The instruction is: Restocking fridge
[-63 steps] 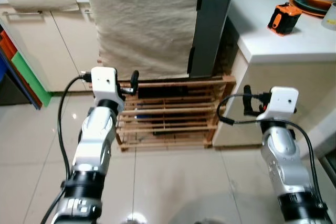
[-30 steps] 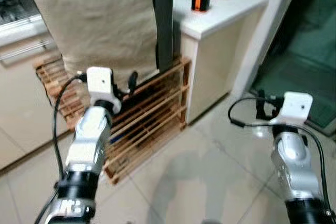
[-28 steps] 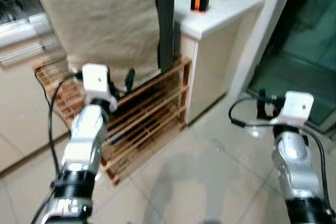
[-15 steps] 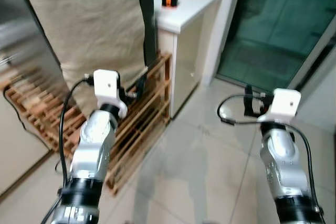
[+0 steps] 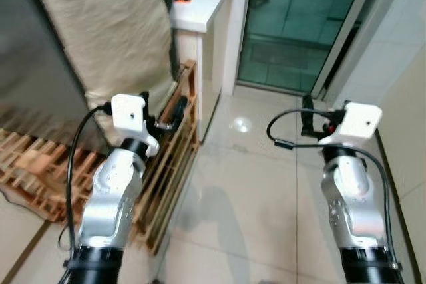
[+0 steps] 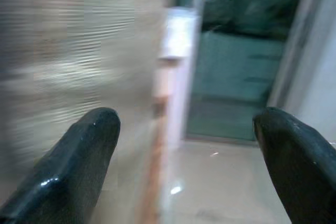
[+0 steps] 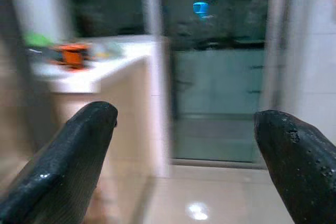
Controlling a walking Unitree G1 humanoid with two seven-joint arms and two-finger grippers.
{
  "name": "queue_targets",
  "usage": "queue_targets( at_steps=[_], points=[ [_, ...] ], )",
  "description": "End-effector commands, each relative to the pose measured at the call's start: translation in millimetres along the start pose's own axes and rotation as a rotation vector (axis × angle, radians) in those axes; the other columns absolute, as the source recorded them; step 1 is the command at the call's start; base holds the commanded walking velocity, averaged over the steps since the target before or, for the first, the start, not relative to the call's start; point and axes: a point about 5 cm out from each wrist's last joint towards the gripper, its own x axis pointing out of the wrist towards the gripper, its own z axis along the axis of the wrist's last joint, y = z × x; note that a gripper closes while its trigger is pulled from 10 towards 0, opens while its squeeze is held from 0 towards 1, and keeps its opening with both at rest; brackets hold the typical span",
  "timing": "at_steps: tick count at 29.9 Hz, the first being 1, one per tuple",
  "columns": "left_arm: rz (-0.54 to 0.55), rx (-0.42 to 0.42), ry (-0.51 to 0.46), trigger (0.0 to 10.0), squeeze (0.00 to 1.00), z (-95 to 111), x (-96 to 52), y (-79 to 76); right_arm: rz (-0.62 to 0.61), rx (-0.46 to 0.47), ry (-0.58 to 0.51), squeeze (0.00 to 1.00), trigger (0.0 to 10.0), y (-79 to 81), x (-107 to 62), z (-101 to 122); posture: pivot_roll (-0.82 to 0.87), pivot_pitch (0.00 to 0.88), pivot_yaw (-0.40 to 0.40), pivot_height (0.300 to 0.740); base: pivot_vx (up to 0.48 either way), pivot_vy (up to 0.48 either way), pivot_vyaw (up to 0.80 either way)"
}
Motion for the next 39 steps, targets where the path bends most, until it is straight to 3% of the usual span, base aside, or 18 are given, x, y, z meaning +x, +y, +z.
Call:
queue_targets(
  at_steps=[1,8,12,19,28,39],
  points=[
    [-0.003,0.023,-0.062,10.0,0.00,15.2,0.2,-8.7,0.000,-0.013,-0.015,1.00,10.0,-5.5,1.7,3.0,-0.09,0.000,-0.008,0.740,0.000,0.000,0.00],
    [-0.027,0.031,-0.180,10.0,0.00,42.4,3.3,-16.4,0.040,-0.062,0.000,1.00,10.0,-2.1,8.8,5.5,-0.08,0.000,-0.020,0.740,0.000,0.000,0.00],
    [-0.015,0.034,-0.166,10.0,0.00,44.1,10.4,-13.1,0.026,-0.056,0.012,1.00,10.0,-4.4,10.7,3.7,-0.08,0.000,-0.022,0.740,0.000,0.000,0.00],
    [-0.016,-0.009,-0.076,10.0,0.00,36.0,56.8,-29.2,0.014,-0.028,0.073,1.00,10.0,-8.1,15.7,-7.3,-0.09,0.002,-0.035,0.740,0.000,0.000,0.00],
    [0.027,-0.027,-0.081,10.0,0.00,43.0,78.5,-32.3,0.013,-0.032,0.081,1.00,10.0,-7.2,15.0,-8.7,-0.11,0.007,-0.024,0.740,0.000,0.000,0.00],
    [0.072,-0.029,-0.066,10.0,0.00,42.8,92.3,-32.5,0.008,-0.035,0.090,1.00,10.0,-8.1,13.8,-11.1,-0.12,0.009,-0.018,0.740,0.000,0.000,0.00]
  ],
)
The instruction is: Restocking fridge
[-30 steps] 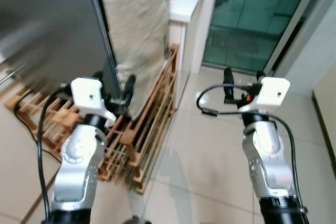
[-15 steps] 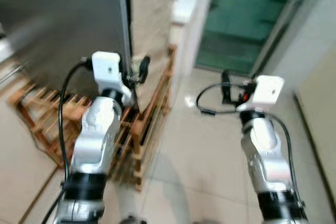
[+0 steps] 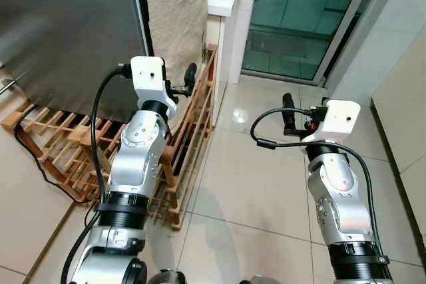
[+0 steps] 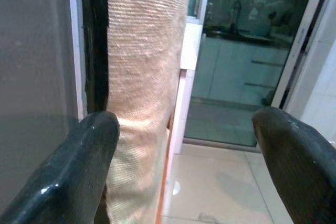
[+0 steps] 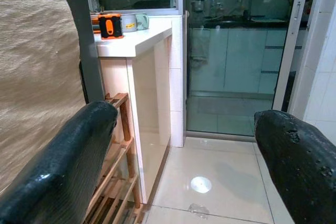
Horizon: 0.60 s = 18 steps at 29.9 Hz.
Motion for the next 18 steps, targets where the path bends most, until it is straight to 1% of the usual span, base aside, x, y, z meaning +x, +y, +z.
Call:
queue_targets(
  at_steps=[1,6,12,16,18],
  points=[
    [0.020,0.005,-0.022,10.0,0.00,6.2,5.1,0.1,-0.007,-0.001,0.007,1.00,10.0,-1.3,0.4,-0.5,-0.12,0.009,-0.018,0.740,0.000,0.000,0.00],
    [0.021,-0.011,-0.031,10.0,0.00,11.5,14.4,-1.8,-0.007,0.001,0.009,1.00,10.0,0.3,-0.4,-1.0,-0.12,0.009,-0.010,0.740,0.000,0.000,0.00],
    [0.028,-0.017,-0.026,10.0,0.00,10.0,17.1,-0.5,-0.009,0.001,0.009,1.00,10.0,-0.4,-1.5,-1.2,-0.13,0.010,-0.006,0.740,0.000,0.000,0.00],
    [0.083,-0.008,-0.034,10.0,0.00,12.2,24.4,2.9,-0.013,-0.001,0.010,1.00,10.0,-0.8,-2.1,-1.8,-0.14,0.008,-0.004,0.740,0.000,0.000,0.00],
    [0.108,-0.016,-0.043,10.0,0.00,15.1,26.0,5.7,-0.015,-0.001,0.010,1.00,10.0,-1.1,-2.0,-1.9,-0.14,0.008,-0.001,0.740,0.000,0.000,0.00]
  ],
)
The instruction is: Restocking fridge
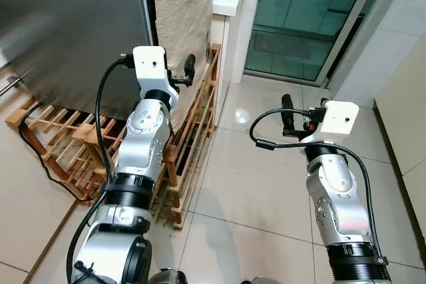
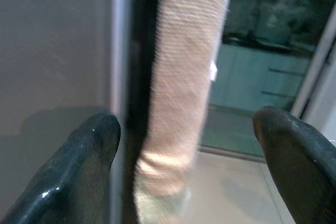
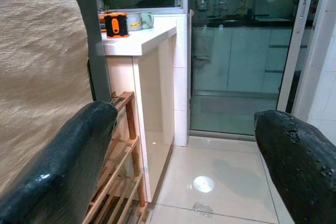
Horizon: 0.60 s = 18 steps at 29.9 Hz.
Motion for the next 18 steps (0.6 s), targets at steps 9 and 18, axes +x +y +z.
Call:
queue_targets(
  at_steps=[9,18],
  points=[
    [-0.001,-0.029,-0.036,10.0,0.00,8.4,5.5,-5.7,-0.015,-0.009,0.009,1.00,10.0,-3.8,-2.0,-1.0,-0.14,0.012,0.000,0.740,0.000,0.000,0.00],
    [-0.300,-0.046,-0.049,10.0,0.00,16.0,6.2,-62.2,-0.015,-0.011,0.014,1.00,10.0,-5.1,-2.9,-1.4,-0.15,0.012,-0.001,0.740,0.000,0.000,0.00]
  ],
)
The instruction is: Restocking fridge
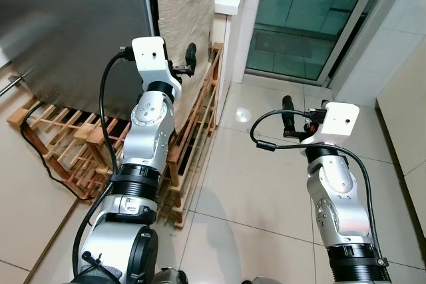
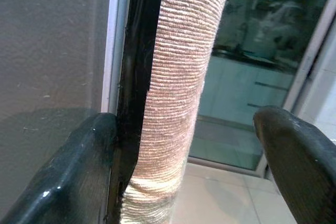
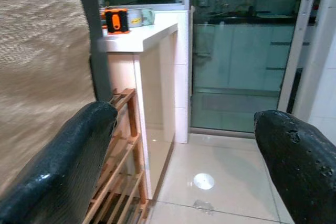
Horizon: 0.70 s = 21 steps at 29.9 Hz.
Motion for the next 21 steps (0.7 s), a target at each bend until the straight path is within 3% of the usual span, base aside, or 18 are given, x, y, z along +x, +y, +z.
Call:
queue_targets(
  at_steps=[1,3,4,7,9,12,13,15,16,18,19,21],
  points=[
    [-0.168,0.022,-0.027,10.0,0.00,12.4,8.8,-36.4,-0.007,-0.008,0.008,1.00,10.0,-2.9,-1.7,0.0,-0.15,0.012,-0.001,0.740,0.000,0.000,0.00],
    [-0.323,0.044,0.034,10.0,0.00,-0.2,12.9,-65.2,0.014,-0.013,0.021,1.00,10.0,-3.1,-2.6,-1.4,-0.15,0.008,-0.004,0.740,0.000,0.000,0.00],
    [-0.323,0.044,0.034,10.0,0.00,-0.2,12.9,-65.2,0.014,-0.013,0.021,1.00,10.0,-3.1,-2.6,-1.4,-0.15,0.008,-0.004,0.740,0.000,0.000,0.00],
    [-0.478,0.015,0.078,10.0,0.00,-8.3,14.5,-103.4,0.022,-0.020,0.030,1.00,10.0,-5.0,-5.5,-2.7,-0.17,0.005,0.002,0.740,0.000,0.000,0.00],
    [-0.501,0.006,0.079,10.0,0.00,-8.1,14.2,-109.6,0.021,-0.020,0.031,1.00,10.0,-5.5,-6.0,-2.7,-0.17,0.005,0.002,0.740,0.000,0.000,0.00],
    [-0.604,-0.081,0.078,10.0,0.00,-6.2,10.1,-136.7,0.026,-0.016,0.030,1.00,10.0,-5.6,-8.4,-0.8,-0.18,0.002,0.007,0.740,0.000,0.000,0.00],
    [-0.709,-0.156,0.053,10.0,0.00,0.9,4.1,-162.0,0.044,-0.017,0.048,1.00,10.0,-5.0,-14.0,-3.6,-0.20,0.003,0.012,0.740,0.000,0.000,0.00],
    [-0.709,-0.156,0.053,10.0,0.00,0.9,4.1,-162.0,0.044,-0.017,0.048,1.00,10.0,-5.0,-14.0,-3.6,-0.20,0.003,0.012,0.740,0.000,0.000,0.00],
    [-0.806,-0.215,0.015,10.0,0.00,11.3,-1.8,-185.9,0.055,-0.022,0.073,1.00,10.0,-6.3,-20.3,-8.3,-0.20,0.003,0.008,0.740,0.000,0.000,0.00],
    [-0.839,-0.237,-0.001,10.0,0.00,15.8,-3.6,-193.9,0.057,-0.023,0.082,1.00,10.0,-7.1,-22.5,-10.2,-0.20,0.003,0.008,0.740,0.000,0.000,0.00],
    [-0.949,-0.320,-0.036,10.0,0.00,29.3,-11.4,-213.1,0.060,-0.024,0.098,1.00,10.0,-7.3,-26.7,-13.5,-0.20,0.003,0.005,0.740,0.000,0.000,0.00],
    [-1.015,-0.367,-0.063,10.0,0.00,38.8,-17.1,-222.1,0.069,-0.025,0.104,1.00,10.0,-5.5,-29.1,-14.4,-0.20,0.003,0.005,0.740,0.000,0.000,0.00]
  ],
)
